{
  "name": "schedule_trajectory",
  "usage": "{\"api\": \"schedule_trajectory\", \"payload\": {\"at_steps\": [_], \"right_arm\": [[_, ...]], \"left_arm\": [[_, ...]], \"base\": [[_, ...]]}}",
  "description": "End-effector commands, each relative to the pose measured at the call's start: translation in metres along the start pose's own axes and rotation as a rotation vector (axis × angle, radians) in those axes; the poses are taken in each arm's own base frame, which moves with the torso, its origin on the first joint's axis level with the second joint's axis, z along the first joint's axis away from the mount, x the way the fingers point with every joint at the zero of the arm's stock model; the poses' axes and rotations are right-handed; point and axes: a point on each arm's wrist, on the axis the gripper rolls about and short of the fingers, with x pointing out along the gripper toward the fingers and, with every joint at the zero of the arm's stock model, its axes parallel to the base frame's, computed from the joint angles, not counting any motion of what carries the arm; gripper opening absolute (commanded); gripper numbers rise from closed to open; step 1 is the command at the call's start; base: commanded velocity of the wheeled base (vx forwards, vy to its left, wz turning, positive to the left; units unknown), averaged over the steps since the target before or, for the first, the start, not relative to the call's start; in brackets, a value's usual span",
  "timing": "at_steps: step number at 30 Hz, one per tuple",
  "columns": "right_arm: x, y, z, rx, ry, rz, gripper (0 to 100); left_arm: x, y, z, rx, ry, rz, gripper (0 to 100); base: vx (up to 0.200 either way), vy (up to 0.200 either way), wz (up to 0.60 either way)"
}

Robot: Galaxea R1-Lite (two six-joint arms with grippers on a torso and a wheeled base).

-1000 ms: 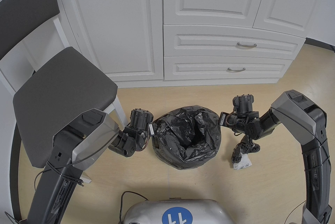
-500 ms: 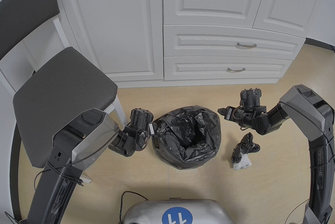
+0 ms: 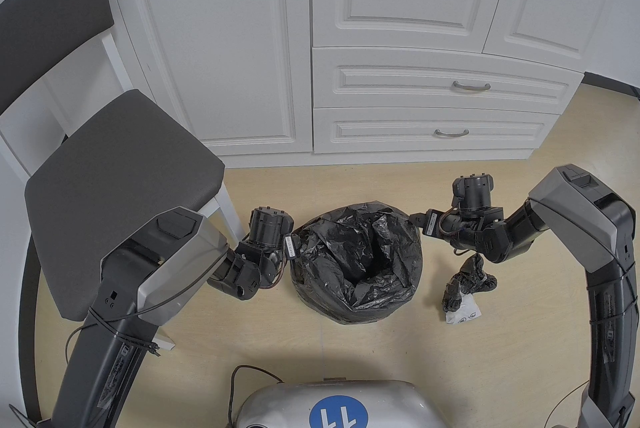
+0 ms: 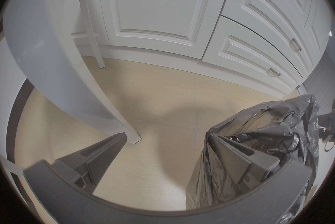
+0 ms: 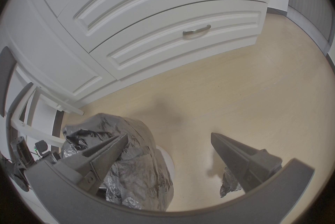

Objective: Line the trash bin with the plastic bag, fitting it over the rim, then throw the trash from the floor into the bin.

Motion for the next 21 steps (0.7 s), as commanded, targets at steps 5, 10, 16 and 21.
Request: {"api": "schedule_trajectory", "payload": {"at_steps": [5,10,16,21], "right_arm": [[0.013,-0.013,-0.012,-0.001,0.033,-0.026,100],[0.019,-0.015,-0.026,-0.003,0.076,-0.01,100],[0.023,-0.019,-0.035,-0.002,0.109,0.002,100],[0.026,-0.018,-0.043,-0.006,0.136,0.015,100]], "left_arm": [[0.001,0.0,-0.001,0.0,-0.001,0.002,100],[0.001,0.0,-0.001,0.002,0.001,0.003,100],[0.0,0.0,0.0,0.0,-0.002,0.001,100],[0.0,0.0,-0.001,0.003,0.003,0.004,100]], "base": [[0.0,0.0,0.0],[0.0,0.0,0.0],[0.0,0.0,0.0],[0.0,0.0,0.0]]}}
